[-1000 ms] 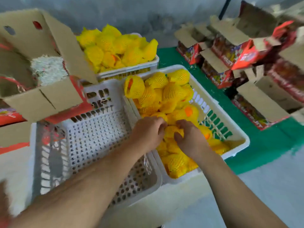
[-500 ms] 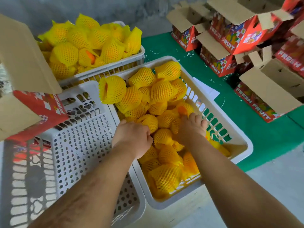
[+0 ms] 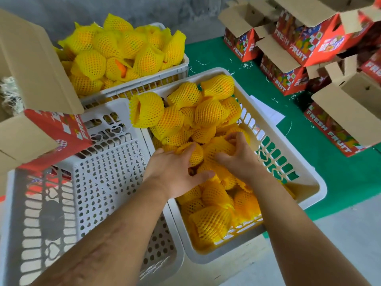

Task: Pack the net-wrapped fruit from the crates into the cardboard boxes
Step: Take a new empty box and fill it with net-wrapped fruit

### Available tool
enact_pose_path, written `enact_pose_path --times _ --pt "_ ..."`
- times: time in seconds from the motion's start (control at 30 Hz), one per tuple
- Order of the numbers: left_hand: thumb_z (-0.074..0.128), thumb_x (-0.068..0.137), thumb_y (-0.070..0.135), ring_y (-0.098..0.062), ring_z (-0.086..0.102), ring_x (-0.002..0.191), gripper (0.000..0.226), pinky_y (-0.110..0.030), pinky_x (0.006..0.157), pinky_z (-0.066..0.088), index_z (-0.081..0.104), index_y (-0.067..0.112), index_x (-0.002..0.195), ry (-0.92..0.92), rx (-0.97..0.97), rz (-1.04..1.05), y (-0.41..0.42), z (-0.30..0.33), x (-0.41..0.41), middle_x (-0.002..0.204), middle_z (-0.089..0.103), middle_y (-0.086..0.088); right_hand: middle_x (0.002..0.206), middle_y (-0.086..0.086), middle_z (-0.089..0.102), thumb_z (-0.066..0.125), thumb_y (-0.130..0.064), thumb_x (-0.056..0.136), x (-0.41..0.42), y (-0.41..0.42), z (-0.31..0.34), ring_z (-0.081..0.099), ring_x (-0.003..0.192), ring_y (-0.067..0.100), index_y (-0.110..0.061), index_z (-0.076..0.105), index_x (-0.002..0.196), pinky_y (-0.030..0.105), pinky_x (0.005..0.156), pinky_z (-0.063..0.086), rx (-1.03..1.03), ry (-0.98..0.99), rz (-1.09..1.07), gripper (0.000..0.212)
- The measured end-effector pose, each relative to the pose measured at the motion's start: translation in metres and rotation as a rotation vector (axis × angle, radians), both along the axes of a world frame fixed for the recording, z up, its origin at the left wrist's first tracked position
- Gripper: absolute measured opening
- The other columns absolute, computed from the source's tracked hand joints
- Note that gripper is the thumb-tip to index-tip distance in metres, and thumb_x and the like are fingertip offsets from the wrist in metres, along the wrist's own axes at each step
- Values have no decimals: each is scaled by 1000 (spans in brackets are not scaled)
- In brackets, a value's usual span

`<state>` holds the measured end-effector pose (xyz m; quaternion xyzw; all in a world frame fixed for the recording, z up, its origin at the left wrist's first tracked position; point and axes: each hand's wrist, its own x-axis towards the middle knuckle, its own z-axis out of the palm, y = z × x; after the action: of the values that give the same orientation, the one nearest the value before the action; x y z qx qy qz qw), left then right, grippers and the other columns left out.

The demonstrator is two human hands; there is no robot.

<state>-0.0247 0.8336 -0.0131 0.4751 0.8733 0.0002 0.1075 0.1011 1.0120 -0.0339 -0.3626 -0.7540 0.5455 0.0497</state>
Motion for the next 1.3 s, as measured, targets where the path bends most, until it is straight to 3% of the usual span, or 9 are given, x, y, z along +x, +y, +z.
enact_pose_path --times 0.1,0.2,0.3,0.4,0.67,0.83,0.93,1.13,1.3 --pt "15 71 104 -19 67 99 104 -39 94 41 29 40 151 16 78 10 -2 2 1 96 73 8 129 -3 58 75 -48 72 -5 -16 6 63 114 20 -39 50 127 37 86 60 -337 108 235 61" --pt "32 71 97 -19 68 98 81 -39 91 42 45 40 128 43 143 -9 -3 0 1 96 72 9 122 -7 64 68 -55 85 -5 -19 5 63 116 17 -33 58 128 27 84 53 -143 75 225 49" --pt "37 74 95 -17 67 104 82 -40 93 44 44 40 133 49 190 -20 -4 -2 1 110 71 11 152 12 45 61 -52 95 10 7 -10 44 138 38 -25 41 147 50 106 45 459 -522 28 62" --pt "40 76 93 -17 66 100 77 -39 91 45 42 41 133 64 228 -24 -4 -2 1 116 69 12 164 22 22 71 -38 91 21 13 -21 29 147 50 -21 20 158 62 114 36 392 -900 259 85" --pt "58 80 77 -29 60 107 75 -36 77 37 33 43 141 -94 281 69 -11 10 7 139 56 10 150 13 39 77 -49 80 27 -21 9 41 132 38 -25 26 151 53 102 45 455 -405 -7 90" --pt "70 74 58 -19 63 110 66 -40 79 54 40 46 131 -632 651 164 -48 26 31 128 57 13 124 0 61 78 -37 77 38 -92 49 63 99 31 -41 26 147 48 76 58 220 112 5 87" --pt "69 78 56 -10 68 95 57 -30 71 56 43 39 126 -924 980 290 -89 37 53 112 64 14 87 -15 69 77 -16 86 42 -126 68 61 61 6 -31 38 148 21 51 50 49 341 11 75" --pt "73 70 44 -28 71 96 51 -43 70 58 62 31 117 -1215 1426 781 -216 47 57 113 72 -9 101 -12 69 76 -21 85 15 -248 101 64 82 -7 -32 46 146 10 68 51 36 434 181 69" --pt "66 77 29 -19 68 80 19 -36 67 54 66 23 95 -1133 1589 997 -361 57 46 88 70 -4 109 -17 62 75 -31 81 -24 -400 96 61 91 -5 -44 51 129 11 74 47 89 375 284 55"
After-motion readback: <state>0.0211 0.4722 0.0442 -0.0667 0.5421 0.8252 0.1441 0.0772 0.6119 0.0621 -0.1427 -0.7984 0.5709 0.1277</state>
